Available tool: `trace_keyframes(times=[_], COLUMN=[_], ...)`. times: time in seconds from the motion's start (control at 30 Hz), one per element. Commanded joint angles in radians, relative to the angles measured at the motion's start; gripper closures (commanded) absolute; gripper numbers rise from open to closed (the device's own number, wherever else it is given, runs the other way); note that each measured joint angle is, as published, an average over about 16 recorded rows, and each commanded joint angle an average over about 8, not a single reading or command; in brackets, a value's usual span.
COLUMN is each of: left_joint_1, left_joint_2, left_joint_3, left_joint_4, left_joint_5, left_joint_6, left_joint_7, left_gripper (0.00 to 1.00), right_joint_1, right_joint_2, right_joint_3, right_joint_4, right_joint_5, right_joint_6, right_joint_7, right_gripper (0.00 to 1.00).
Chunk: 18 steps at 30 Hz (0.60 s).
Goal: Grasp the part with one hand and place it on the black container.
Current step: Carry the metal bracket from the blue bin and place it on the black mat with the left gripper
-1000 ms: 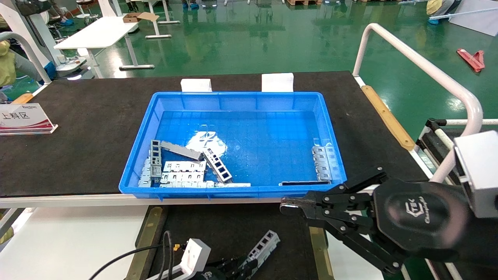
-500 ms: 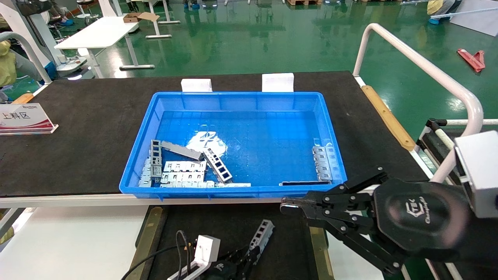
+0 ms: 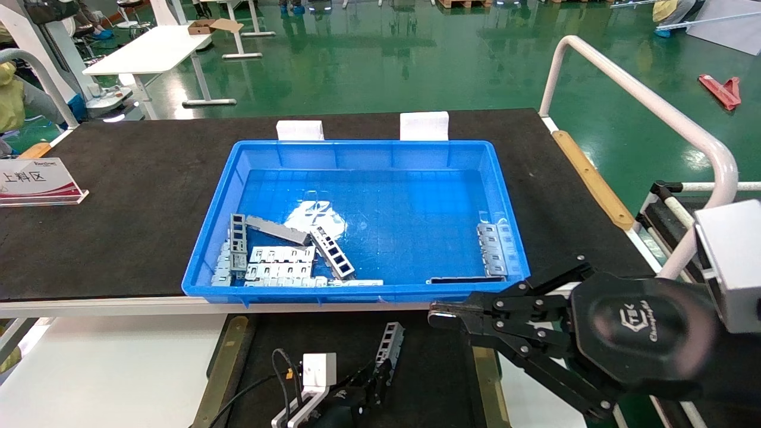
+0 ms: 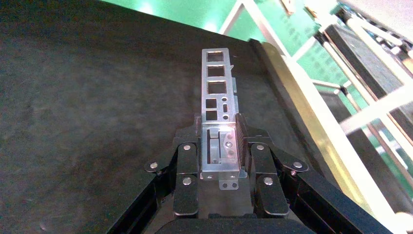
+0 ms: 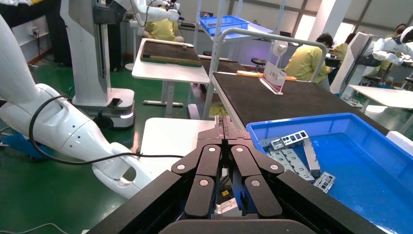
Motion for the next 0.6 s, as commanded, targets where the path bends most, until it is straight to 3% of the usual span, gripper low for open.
trace_keyframes(times=[0.03,0.6], left_joint_1=[0.001,-0.06], left_joint_2=[0.017,0.034], left_joint_3=[-0.018,0.055], left_joint_4=[0.016,0.085], left_joint_5=[-0.004,-0.155], left_joint_6=[-0.005,-0.062], left_joint_7=[0.01,0.009], left_gripper=[1.0,1.0], right_joint_1=[0.0,0.0], right_joint_2=[0.0,0.0], right_joint_3=[0.0,-0.001], right_joint_4=[0.0,0.0], right_joint_5=[0.0,0.0], right_joint_6=[0.0,0.0], right_joint_7=[0.0,0.0], right_gripper=[1.0,1.0])
